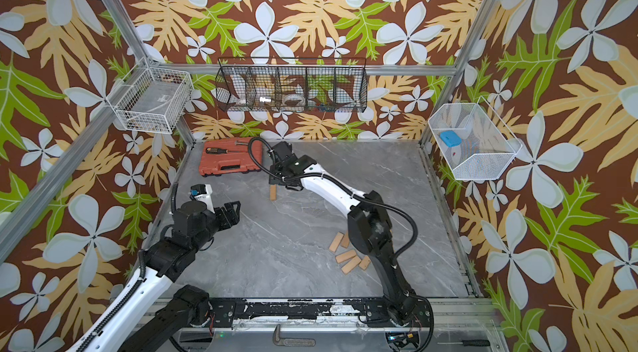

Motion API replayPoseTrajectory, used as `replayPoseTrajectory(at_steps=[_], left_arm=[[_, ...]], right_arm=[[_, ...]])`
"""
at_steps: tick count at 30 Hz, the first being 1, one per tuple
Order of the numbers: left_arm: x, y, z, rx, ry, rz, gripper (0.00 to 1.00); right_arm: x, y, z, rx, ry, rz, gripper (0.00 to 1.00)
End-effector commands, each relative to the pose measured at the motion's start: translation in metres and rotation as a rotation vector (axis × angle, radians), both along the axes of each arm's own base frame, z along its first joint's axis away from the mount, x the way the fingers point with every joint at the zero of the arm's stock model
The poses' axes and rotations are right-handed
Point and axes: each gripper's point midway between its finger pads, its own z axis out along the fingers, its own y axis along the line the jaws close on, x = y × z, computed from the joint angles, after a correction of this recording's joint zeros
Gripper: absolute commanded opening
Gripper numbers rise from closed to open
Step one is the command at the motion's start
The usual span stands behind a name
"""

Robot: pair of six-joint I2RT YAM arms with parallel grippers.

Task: Assemble the letter k with building blocks
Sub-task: Pick up the building block from the center of the board.

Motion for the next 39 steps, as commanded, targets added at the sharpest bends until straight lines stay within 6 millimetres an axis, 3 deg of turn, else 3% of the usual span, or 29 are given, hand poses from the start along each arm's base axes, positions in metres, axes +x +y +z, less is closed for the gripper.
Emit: replayPoseTrajectory(at_steps=[1,6,11,15,18,21,23,30,39], left_arm=[[0.005,-0.035,0.012,-0.113,-0.008,-0.127,0.76],[0.002,-0.089,0.008,-0.099,0.041,-0.233,0.72],[-0.012,-0.164,-0.002,-0.082,0.1,-0.351,0.7],[-0.03,-0.229,-0.016,-0.01,0.129,-0.48,0.68],[-0.049,-0.275,-0.044,0.103,0.192,-0.597,0.65],[-0.061,-0.3,-0.074,0.218,0.26,-0.66,0.63],[-0.061,-0.306,-0.092,0.264,0.299,-0.668,0.6],[-0.072,-0.33,-0.129,0.357,0.373,-0.826,0.61],[-0.061,-0.333,-0.159,0.511,0.418,-0.794,0.62]], right_arm=[[-0.007,-0.045,0.03,-0.029,-0.079,-0.029,0.61],[-0.052,-0.13,0.059,-0.081,-0.132,-0.071,0.61],[-0.118,-0.216,0.057,-0.114,-0.135,-0.196,0.61],[-0.165,-0.26,0.053,-0.054,-0.186,-0.294,0.62],[-0.194,-0.287,0.045,-0.023,-0.211,-0.372,0.66],[-0.212,-0.298,0.042,0.013,-0.224,-0.385,0.69],[-0.219,-0.301,0.042,0.031,-0.226,-0.385,0.69],[-0.218,-0.296,0.035,0.018,-0.209,-0.349,0.69],[-0.215,-0.288,0.024,-0.003,-0.178,-0.312,0.68]])
